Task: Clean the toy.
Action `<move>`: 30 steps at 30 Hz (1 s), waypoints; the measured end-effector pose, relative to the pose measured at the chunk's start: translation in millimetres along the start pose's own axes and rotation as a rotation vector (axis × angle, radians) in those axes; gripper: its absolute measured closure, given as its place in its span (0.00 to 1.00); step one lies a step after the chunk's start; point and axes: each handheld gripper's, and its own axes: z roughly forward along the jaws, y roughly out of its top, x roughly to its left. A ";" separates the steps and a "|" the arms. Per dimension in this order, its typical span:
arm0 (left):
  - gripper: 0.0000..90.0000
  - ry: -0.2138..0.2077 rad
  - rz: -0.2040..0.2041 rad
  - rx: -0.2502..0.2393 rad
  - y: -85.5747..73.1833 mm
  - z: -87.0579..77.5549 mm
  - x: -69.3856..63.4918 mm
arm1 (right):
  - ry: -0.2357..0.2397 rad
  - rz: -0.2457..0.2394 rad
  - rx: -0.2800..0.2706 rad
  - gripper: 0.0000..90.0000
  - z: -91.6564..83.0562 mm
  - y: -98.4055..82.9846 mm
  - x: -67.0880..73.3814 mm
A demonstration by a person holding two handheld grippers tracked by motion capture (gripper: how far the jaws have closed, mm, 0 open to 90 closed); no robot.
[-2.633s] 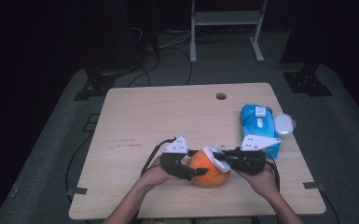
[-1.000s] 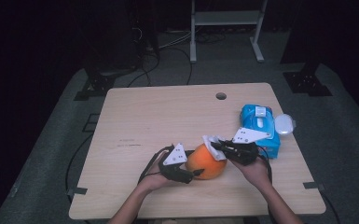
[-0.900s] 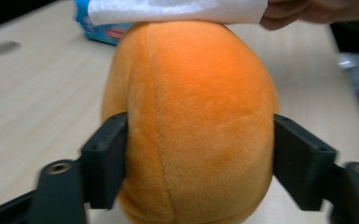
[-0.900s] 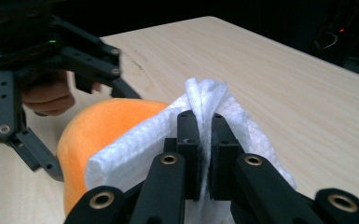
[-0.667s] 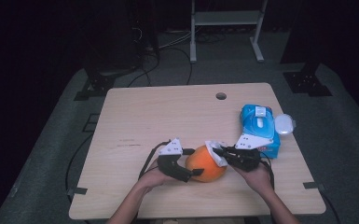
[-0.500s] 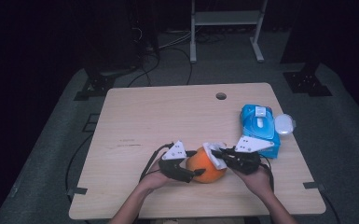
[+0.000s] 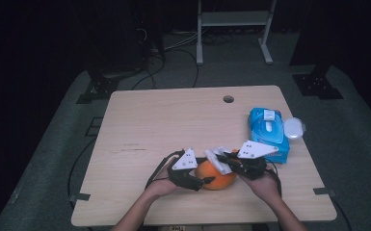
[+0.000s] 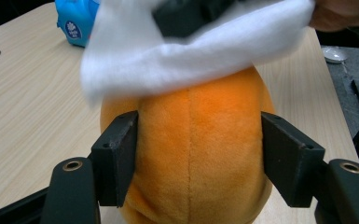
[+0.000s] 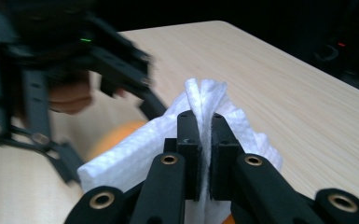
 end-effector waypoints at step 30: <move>0.38 -0.009 -0.102 0.002 -9.3 -14.0 23.9 | -0.009 0.182 -0.047 0.94 -3.5 -22.1 -26.1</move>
